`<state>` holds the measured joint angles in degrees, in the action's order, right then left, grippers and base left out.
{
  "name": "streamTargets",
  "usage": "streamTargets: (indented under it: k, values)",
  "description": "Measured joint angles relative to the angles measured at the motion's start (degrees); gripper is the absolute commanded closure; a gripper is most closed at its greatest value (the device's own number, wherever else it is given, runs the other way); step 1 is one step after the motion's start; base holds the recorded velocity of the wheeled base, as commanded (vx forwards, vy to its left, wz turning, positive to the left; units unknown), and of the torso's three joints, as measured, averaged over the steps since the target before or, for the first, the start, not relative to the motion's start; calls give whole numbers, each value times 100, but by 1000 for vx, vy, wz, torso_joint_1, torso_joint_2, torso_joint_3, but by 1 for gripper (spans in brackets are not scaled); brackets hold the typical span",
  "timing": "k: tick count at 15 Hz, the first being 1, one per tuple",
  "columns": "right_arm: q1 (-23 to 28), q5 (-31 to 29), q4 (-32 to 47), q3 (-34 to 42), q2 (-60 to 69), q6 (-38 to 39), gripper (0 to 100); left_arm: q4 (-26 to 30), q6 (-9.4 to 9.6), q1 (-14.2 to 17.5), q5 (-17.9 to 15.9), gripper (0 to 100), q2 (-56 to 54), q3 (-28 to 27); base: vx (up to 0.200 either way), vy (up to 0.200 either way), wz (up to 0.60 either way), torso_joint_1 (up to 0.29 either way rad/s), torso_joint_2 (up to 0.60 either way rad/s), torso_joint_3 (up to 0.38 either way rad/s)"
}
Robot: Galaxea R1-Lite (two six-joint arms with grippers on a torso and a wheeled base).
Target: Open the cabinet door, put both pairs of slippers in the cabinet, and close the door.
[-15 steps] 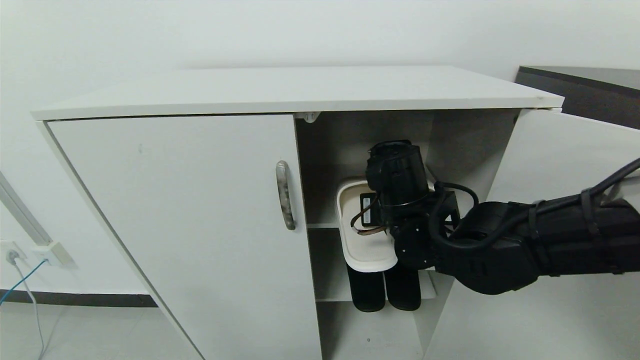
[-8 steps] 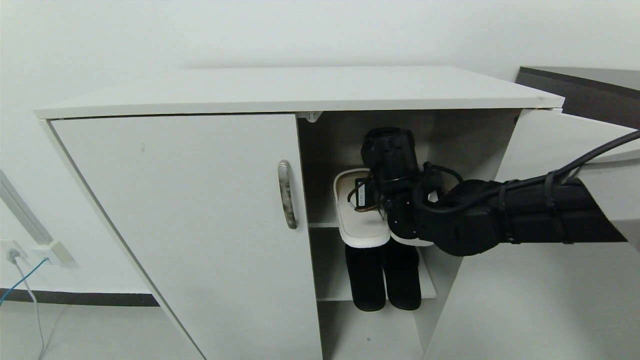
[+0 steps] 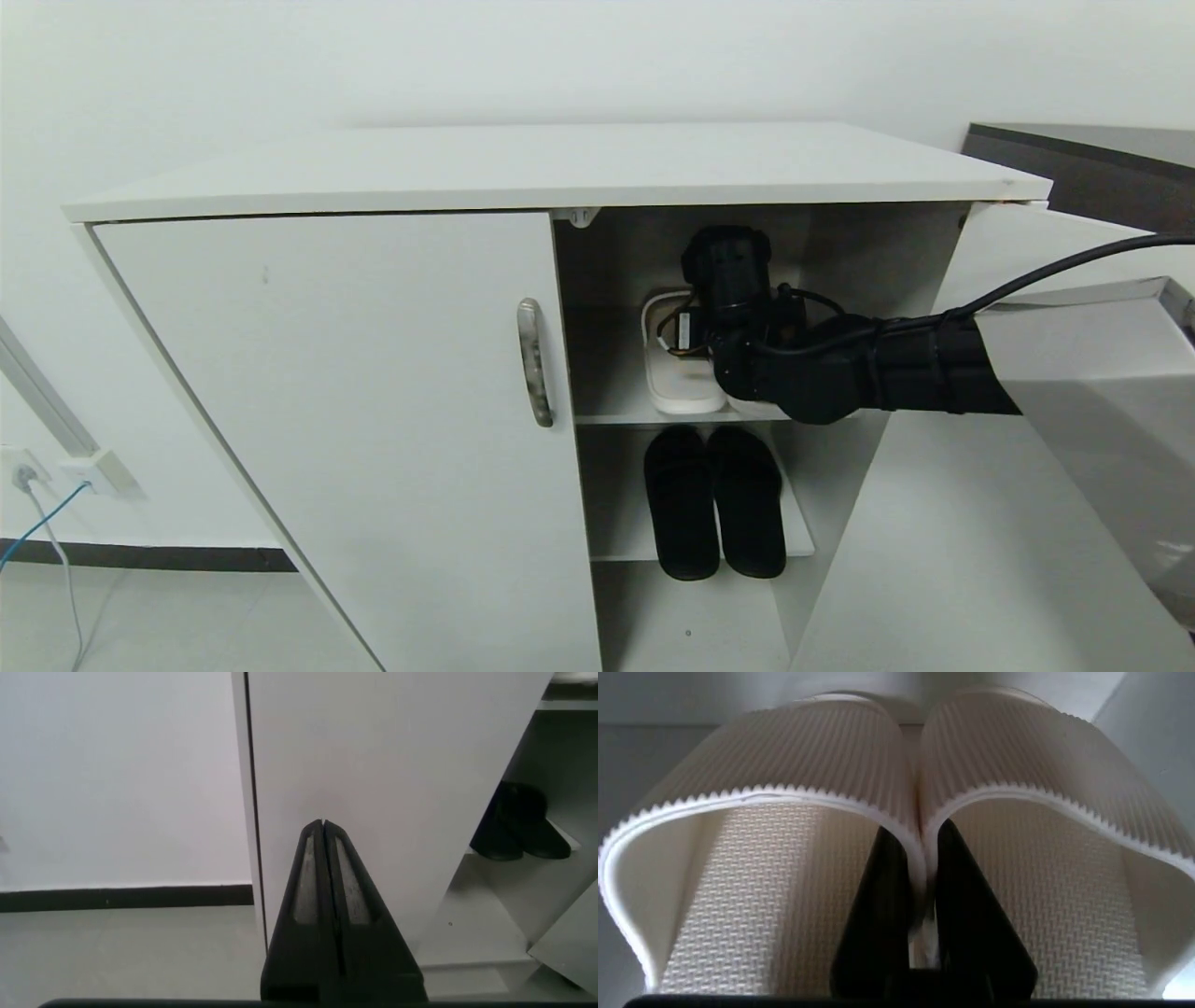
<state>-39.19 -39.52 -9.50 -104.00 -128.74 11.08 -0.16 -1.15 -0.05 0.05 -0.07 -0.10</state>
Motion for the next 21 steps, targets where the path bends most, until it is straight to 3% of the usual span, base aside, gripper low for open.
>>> streamTargets:
  k: [4,5,12,21]
  values:
    - [41,72,-5,-83,-138,-28,100,0,2,5,2,100,0,0,0,0,0,0,0,0]
    - [46,74,-5,-83,-146,-27,0,0,4,5,2,100,0,0,0,0,0,0,0,0]
    - [-63,99,0,524,215,-13,0,2,6,0,-5,100,0,0,0,0,0,0,0,0]
    - [-695,57,-917,2988,1810,29,0,0,13,2,-10,100,0,0,0,0,0,0,0,0]
